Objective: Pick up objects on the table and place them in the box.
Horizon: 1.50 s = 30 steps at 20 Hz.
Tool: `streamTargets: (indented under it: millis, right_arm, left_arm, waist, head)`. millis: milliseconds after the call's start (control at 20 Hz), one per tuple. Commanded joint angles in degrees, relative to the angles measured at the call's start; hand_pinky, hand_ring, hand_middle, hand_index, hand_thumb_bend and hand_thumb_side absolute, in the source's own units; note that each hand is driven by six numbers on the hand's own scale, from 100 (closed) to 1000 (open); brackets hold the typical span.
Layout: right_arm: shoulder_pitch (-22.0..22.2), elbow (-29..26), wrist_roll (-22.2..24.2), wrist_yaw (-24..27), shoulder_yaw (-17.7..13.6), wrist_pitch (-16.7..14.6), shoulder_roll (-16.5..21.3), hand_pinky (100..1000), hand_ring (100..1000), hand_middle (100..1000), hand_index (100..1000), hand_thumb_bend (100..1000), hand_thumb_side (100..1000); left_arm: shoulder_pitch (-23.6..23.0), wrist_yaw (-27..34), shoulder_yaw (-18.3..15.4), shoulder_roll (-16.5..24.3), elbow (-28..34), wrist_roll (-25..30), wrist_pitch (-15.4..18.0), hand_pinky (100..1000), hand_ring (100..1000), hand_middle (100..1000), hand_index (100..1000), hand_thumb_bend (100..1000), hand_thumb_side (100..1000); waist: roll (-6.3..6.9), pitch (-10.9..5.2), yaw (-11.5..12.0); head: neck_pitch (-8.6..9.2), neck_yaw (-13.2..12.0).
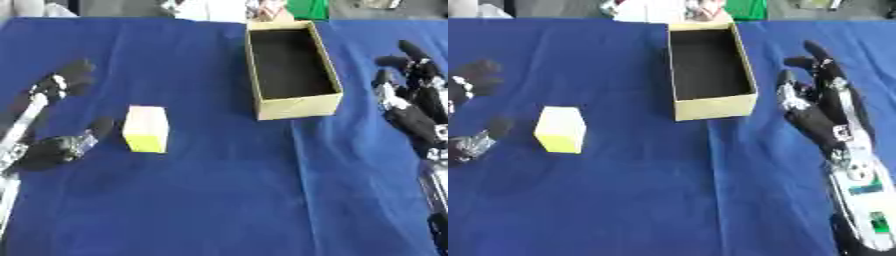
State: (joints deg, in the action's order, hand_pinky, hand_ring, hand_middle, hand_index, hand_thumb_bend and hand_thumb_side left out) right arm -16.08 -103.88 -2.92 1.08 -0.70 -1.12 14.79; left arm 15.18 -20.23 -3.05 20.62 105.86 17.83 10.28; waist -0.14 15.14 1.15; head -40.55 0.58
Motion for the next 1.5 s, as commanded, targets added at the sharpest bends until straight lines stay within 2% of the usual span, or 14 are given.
streamTargets:
  millis: [50, 350, 400, 650, 1000, 1250, 1500]
  right_arm:
    - [-0.43, -1.25, 0.08, 0.0, -0.3, -0.05, 0.73, 768, 1000, 739, 968, 100, 262]
    - [-0.5, -1.26, 0.12, 0.0, -0.25, -0.05, 0.87, 768, 1000, 738, 967, 100, 262]
    - [-0.49, -1.25, 0.13, -0.01, -0.23, -0.04, 0.91, 768, 1000, 738, 967, 100, 261]
    - [-0.34, -1.19, 0.23, -0.04, -0.09, -0.01, 1.1, 768, 1000, 738, 967, 100, 261]
    - [-0.14, -1.02, 0.43, -0.06, 0.1, 0.04, 1.1, 768, 1000, 738, 968, 100, 258]
    - [-0.11, -0.96, 0.54, -0.06, 0.23, 0.06, 1.14, 768, 1000, 738, 967, 100, 258]
    - [-0.01, -0.86, 0.7, -0.06, 0.37, 0.08, 1.12, 768, 1000, 738, 968, 100, 257]
  left_arm:
    - [0.7, -0.17, 0.25, 2.84, 1.02, 0.69, 0.91, 854, 882, 900, 995, 445, 577]
    - [0.61, -1.12, 1.02, 5.05, 0.93, 1.49, 1.98, 853, 883, 901, 994, 443, 577]
    - [0.67, -1.23, 1.15, 5.21, 0.9, 1.56, 2.09, 850, 882, 900, 988, 436, 550]
    - [2.3, -2.58, 4.42, 11.7, 0.23, 2.88, 2.91, 846, 876, 896, 981, 437, 544]
    - [6.89, -2.25, 9.23, 18.86, -2.29, 5.01, 2.44, 837, 864, 885, 970, 451, 514]
    - [10.71, -3.49, 12.4, 21.17, -4.06, 7.13, 2.64, 836, 865, 883, 966, 475, 516]
    - [14.21, -4.41, 15.84, 22.04, -6.08, 10.58, 4.43, 839, 870, 888, 966, 499, 540]
  waist:
    - [0.05, -1.06, -0.07]
    - [0.15, -1.09, -0.14]
    - [0.23, -1.09, -0.16]
    - [0.51, -1.18, -0.4]
    - [0.61, -1.41, -0.77]
    - [0.76, -1.53, -0.88]
    - [0.89, -1.62, -1.2]
  head:
    - [0.77, 0.07]
    - [0.97, 0.01]
    - [0.95, 0.01]
    - [0.99, -0.02]
    - [0.74, -0.21]
    - [0.82, -0.4]
    - [0.63, -0.67]
